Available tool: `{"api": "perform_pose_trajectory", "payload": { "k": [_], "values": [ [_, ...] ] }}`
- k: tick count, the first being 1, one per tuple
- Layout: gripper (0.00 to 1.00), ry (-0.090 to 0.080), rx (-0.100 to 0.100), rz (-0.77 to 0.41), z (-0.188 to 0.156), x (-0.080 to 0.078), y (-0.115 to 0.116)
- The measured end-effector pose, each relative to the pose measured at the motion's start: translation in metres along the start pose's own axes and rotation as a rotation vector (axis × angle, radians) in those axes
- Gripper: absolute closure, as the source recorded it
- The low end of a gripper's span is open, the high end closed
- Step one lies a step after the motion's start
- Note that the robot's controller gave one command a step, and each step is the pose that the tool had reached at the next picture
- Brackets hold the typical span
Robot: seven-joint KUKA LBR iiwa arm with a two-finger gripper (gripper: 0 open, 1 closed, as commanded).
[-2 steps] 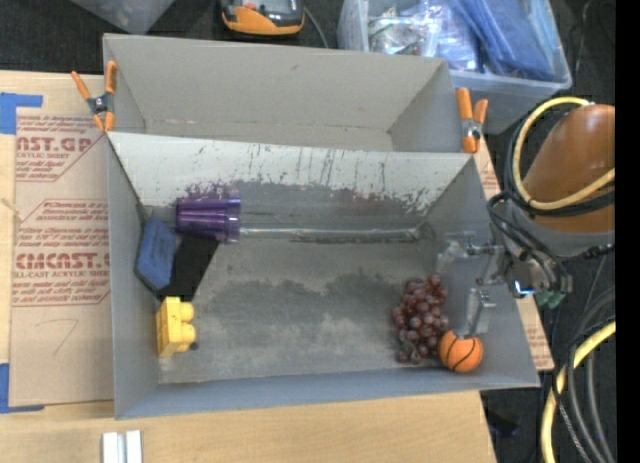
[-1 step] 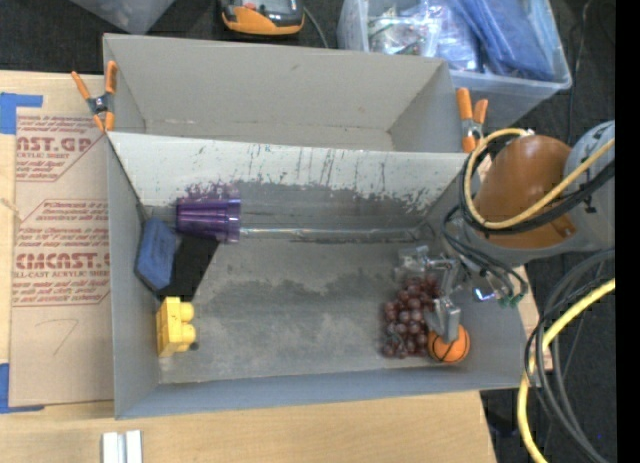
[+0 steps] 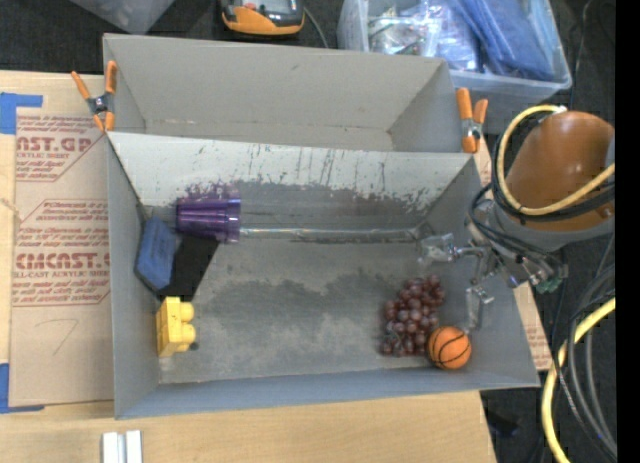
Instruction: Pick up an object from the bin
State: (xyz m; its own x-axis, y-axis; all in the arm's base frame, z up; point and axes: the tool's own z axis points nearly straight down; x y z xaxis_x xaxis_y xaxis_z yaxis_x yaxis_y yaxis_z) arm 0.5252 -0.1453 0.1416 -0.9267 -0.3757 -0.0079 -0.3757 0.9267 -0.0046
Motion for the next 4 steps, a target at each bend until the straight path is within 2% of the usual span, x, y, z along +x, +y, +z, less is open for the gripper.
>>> {"api": "perform_pose_trajectory", "payload": {
  "k": [1, 2, 3, 4],
  "values": [
    [0.00, -0.005, -0.026, 0.014, 0.040, -0.005, 0.018],
    [0.00, -0.016, -0.002, -0.007, 0.066, -0.020, 0.034],
    [1.00, -0.031, -0.008, 0.064, 0.066, -0.012, 0.036],
    [1.00, -0.031, -0.008, 0.064, 0.066, -0.012, 0.036]
  ]
}}
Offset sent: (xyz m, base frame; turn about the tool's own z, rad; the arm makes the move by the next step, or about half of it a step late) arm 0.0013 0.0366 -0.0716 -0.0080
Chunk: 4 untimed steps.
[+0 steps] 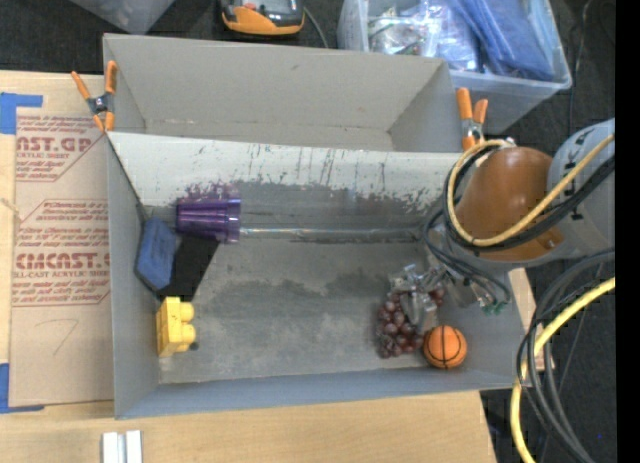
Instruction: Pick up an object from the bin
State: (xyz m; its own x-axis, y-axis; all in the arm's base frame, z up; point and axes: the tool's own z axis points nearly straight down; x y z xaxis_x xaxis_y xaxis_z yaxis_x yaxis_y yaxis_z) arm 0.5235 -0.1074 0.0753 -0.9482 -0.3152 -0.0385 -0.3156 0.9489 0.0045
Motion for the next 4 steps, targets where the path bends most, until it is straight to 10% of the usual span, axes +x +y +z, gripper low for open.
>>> {"api": "perform_pose_trajectory", "payload": {
  "k": [4],
  "values": [
    [1.00, 0.014, -0.008, 0.000, -0.073, 0.000, 0.003]
  ]
}}
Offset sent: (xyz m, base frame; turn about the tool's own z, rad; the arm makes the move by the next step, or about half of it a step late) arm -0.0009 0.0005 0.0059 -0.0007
